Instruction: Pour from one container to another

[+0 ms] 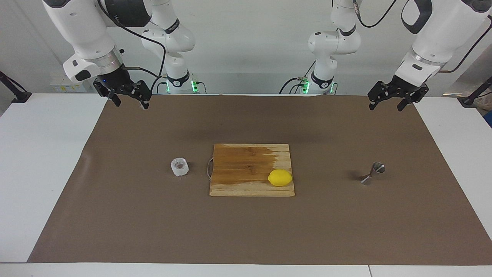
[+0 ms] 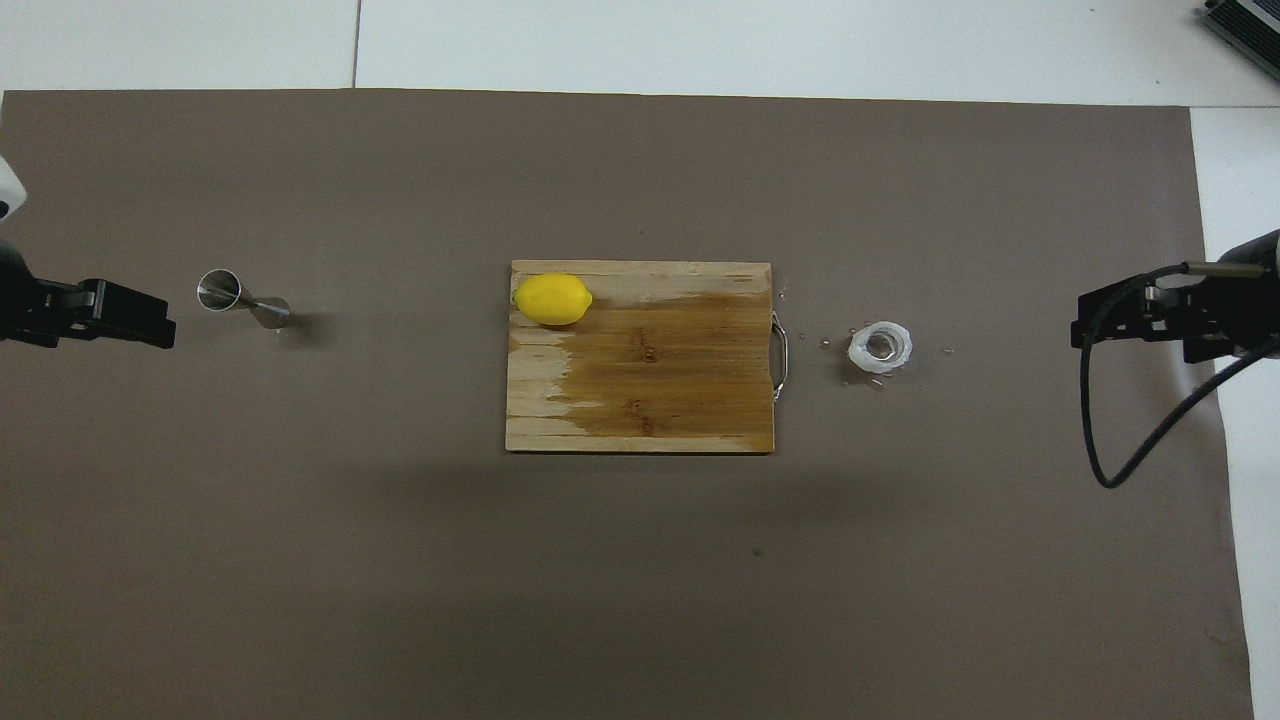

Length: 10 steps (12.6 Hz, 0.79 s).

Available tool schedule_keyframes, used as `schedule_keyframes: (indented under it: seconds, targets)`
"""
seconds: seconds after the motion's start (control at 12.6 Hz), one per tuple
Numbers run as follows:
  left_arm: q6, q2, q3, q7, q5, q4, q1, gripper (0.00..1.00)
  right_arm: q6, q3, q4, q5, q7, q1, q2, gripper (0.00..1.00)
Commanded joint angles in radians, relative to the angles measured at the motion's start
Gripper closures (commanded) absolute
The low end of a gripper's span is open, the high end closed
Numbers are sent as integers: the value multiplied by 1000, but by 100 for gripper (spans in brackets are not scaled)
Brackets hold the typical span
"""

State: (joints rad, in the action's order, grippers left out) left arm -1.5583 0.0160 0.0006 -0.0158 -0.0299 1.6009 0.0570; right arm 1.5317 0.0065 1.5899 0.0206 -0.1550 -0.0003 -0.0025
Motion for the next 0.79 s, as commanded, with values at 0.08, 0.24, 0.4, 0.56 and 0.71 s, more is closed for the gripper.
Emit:
schedule_keyframes:
  seconds: [0.08, 0.24, 0.4, 0.56, 0.71]
  targets:
    - [-23, 19, 4, 22, 5, 39, -9, 0, -5, 7, -10, 27, 18, -15, 4, 0]
    - [-28, 4, 10, 25, 1, 36, -15, 0, -5, 7, -10, 27, 18, -15, 4, 0]
    - [-29, -8, 9, 27, -8, 22, -37, 0, -5, 7, -10, 27, 18, -15, 4, 0]
    - [-35, -10, 10, 55, -22, 24, -42, 0, -5, 7, -10, 27, 18, -15, 4, 0]
    - [-40, -34, 10, 135, -45, 19, -71, 0, -5, 7, -8, 27, 18, -15, 2, 0]
